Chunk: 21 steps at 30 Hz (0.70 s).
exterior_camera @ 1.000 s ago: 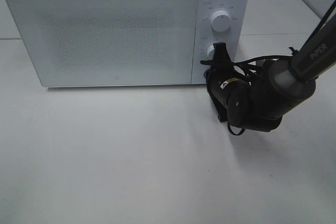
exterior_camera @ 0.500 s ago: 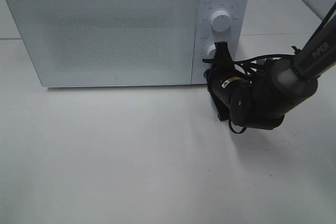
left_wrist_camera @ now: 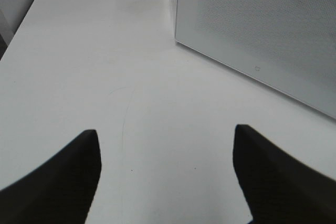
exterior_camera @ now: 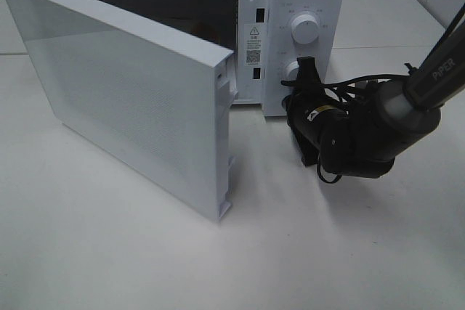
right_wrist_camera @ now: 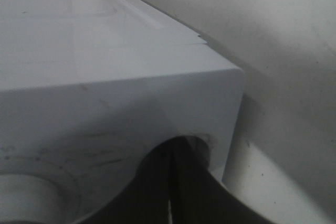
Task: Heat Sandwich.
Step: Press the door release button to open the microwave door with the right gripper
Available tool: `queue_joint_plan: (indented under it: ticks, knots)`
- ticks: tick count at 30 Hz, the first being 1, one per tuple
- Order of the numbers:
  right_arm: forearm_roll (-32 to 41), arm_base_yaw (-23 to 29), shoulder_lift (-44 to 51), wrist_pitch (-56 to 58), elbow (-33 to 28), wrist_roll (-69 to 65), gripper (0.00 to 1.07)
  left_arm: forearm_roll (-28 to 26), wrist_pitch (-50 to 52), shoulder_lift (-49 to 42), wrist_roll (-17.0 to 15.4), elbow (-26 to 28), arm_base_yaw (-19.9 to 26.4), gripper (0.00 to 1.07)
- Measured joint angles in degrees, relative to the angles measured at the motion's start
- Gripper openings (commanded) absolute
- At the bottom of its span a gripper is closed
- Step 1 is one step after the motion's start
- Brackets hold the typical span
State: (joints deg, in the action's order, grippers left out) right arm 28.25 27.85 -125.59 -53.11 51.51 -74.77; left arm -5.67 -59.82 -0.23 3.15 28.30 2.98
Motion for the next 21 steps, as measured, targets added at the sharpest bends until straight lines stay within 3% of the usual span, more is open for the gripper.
queue_joint_plan:
  ticks: [21]
  knots:
    - [-0.74, -0.17, 0.00, 0.29, 0.00, -0.34, 0.00, 0.00, 0.00, 0.00, 0.00, 0.00, 0.00, 0.66]
